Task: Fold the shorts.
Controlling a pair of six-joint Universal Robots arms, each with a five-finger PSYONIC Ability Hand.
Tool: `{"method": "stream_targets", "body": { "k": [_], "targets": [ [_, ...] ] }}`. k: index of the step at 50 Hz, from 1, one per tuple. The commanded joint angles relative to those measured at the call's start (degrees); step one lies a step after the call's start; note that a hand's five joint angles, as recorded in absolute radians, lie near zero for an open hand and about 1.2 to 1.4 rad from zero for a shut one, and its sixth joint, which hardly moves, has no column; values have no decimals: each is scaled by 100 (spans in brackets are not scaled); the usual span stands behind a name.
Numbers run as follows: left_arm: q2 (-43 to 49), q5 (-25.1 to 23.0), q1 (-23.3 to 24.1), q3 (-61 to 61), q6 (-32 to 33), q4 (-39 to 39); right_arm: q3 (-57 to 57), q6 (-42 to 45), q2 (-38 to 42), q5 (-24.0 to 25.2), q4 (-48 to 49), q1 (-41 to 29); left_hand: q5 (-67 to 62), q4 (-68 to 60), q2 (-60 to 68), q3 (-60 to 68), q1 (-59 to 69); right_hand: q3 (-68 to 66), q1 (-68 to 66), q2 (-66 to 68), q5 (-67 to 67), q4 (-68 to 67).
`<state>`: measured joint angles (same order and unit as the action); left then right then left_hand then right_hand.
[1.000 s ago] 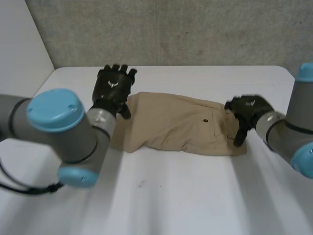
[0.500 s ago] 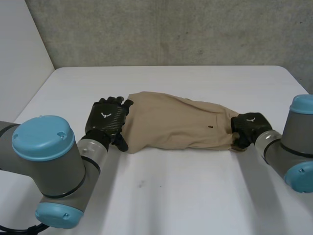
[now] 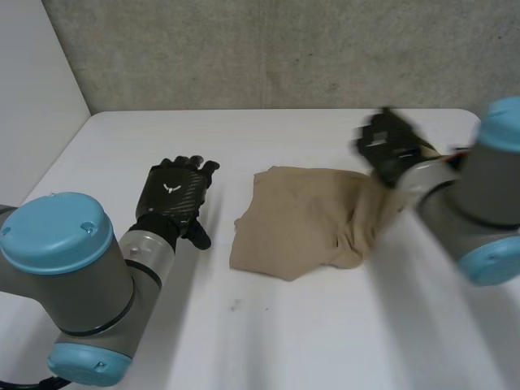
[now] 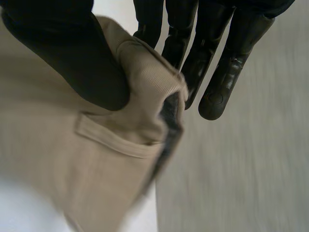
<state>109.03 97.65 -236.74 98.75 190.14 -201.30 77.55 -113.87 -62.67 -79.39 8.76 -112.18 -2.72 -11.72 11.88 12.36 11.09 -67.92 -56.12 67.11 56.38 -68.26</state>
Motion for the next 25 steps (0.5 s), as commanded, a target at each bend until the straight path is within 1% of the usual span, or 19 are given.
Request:
{"method": "stream_targets", "body": {
  "k": [1, 4, 6, 7, 8, 10, 11, 12, 15, 16, 19, 20, 21, 24, 25],
  "targets": [
    [4, 0, -38, -137, -12, -6, -302, 59, 1044, 1635, 134, -1208, 133, 33, -49, -96, 30, -1208, -2388, 1289, 1362, -1174],
    [13, 9, -56, -251, -12, 3, -337, 14, 1248, 1892, 135, -1280, 116, 16, -32, -80, 47, -1208, -2388, 1289, 1362, -1174],
    [13, 52, -65, -365, -21, 3, -408, -178, 1354, 1858, 126, -1306, 116, 16, -32, -80, 47, 1816, 636, -1735, -1662, 1851],
    [13, 70, -65, -409, -12, -6, -425, -266, 1354, 1814, 117, -1315, 116, 16, -32, -80, 47, 2630, 1450, -2549, -2476, 2664],
    [13, 96, -65, -453, -21, -6, -425, -589, 1337, 1735, 108, -1315, 116, 16, -32, -80, 47, 4303, 3123, -4222, -4149, 4338],
    [22, 149, -74, -645, -21, -6, -434, -1073, 1319, 1673, 108, -1271, 116, 16, -32, -80, 47, 5509, 4329, -5428, -5355, 5544],
    [66, 167, -82, -742, -12, -6, -434, -1380, 1284, 1664, 108, -1254, 116, 16, -32, -80, 47, 5781, 4601, -5700, -5627, 5815],
    [83, 167, -74, -804, -12, -15, -434, -2131, 1136, 1655, 108, -1167, 116, 16, -32, -80, 47, 5792, 4612, -5711, -5638, 5826],
    [145, 149, -65, -1138, -4, -23, -391, -3427, 653, 1594, 117, -1008, 116, 16, -32, -80, 47, 5792, 4612, -5711, -5638, 5826],
    [189, 141, -47, -1243, -4, -32, -364, -4266, 303, 1568, 126, -903, 116, 16, -32, -80, 47, 5792, 4612, -5711, -5638, 5826],
    [522, 123, 23, -1753, -12, 3, -382, -5405, -86, 1550, 117, -727, 100, -1, -16, -63, 64, 5792, 4612, -5711, -5638, 5826],
    [619, 114, 32, -1902, -12, 29, -364, -6035, -157, 1550, 117, -535, 83, -18, 1, -46, 80, 5792, 4612, -5711, -5638, 5826],
    [811, 106, 110, -2225, -21, 82, -364, -6311, -166, 1550, 108, -446, 49, -51, 35, -13, 114, 5792, 4612, -5711, -5638, 5826],
    [1137, 105, 312, -2684, -12, 318, -373, -6901, -184, 1506, -110, -183, 49, -51, 35, -12, 114, 5792, 4612, -5711, -5638, 5826],
    [1382, 88, 461, -2999, -21, 554, -390, -6911, -175, 1480, -207, -138, 49, -51, 35, -12, 114, 5792, 4612, -5711, -5638, 5826]
  ]
}}
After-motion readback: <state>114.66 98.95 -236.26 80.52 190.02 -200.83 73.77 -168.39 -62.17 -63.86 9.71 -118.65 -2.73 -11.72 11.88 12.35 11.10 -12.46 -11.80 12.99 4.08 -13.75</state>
